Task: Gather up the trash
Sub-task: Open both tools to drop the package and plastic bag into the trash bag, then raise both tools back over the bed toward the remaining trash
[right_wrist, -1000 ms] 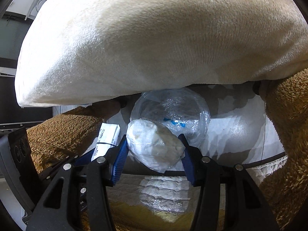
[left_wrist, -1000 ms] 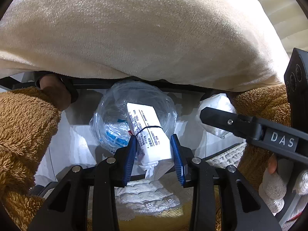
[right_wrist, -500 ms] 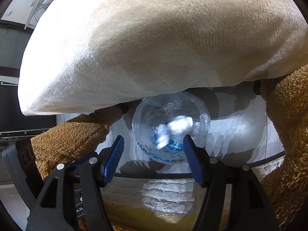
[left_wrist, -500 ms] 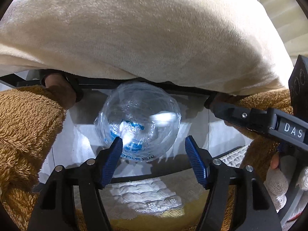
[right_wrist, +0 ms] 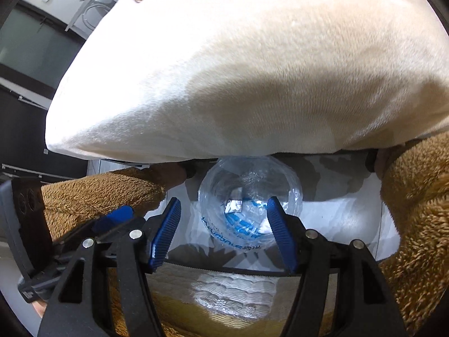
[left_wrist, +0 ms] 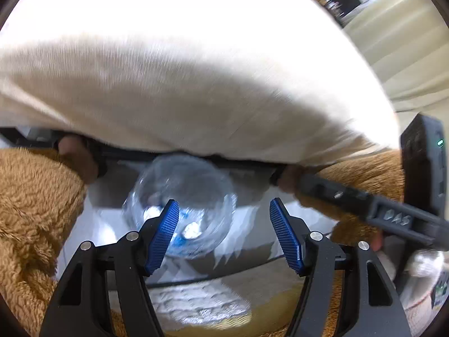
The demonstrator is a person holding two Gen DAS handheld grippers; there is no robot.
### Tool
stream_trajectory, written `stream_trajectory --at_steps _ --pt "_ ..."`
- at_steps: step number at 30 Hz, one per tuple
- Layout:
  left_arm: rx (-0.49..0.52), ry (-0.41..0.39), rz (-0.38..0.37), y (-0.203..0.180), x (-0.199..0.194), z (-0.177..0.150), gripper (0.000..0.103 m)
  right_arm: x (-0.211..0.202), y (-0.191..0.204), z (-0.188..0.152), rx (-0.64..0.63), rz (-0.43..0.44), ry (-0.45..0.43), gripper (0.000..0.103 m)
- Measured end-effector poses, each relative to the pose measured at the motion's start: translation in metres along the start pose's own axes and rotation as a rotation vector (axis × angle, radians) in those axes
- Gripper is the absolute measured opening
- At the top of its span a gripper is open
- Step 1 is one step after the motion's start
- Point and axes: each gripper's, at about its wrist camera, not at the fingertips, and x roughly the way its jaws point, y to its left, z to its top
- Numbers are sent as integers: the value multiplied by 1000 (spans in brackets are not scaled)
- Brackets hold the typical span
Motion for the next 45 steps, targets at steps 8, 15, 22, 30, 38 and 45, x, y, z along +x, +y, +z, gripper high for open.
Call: stream_trajectory --at_steps 8,15,22,30,38,45 --pt "72 -198 -46 -14 -42 6 66 -49 10 -10 -138 20 -226 64" --pt "148 -330 -32 -26 -75 21 72 -91 10 3 -198 9 -411 66" --pt "195 -395 -24 -24 -95 52 73 -103 12 38 -267 28 -456 72" --pt "219 -421 -30 -11 -109 101 87 -99 29 83 -351 46 -490 90" --pt "253 -443 -44 3 -116 147 96 -78 44 131 -366 46 -484 97" --pt "203 -447 -41 29 -115 182 96 -49 56 177 -365 28 -482 97"
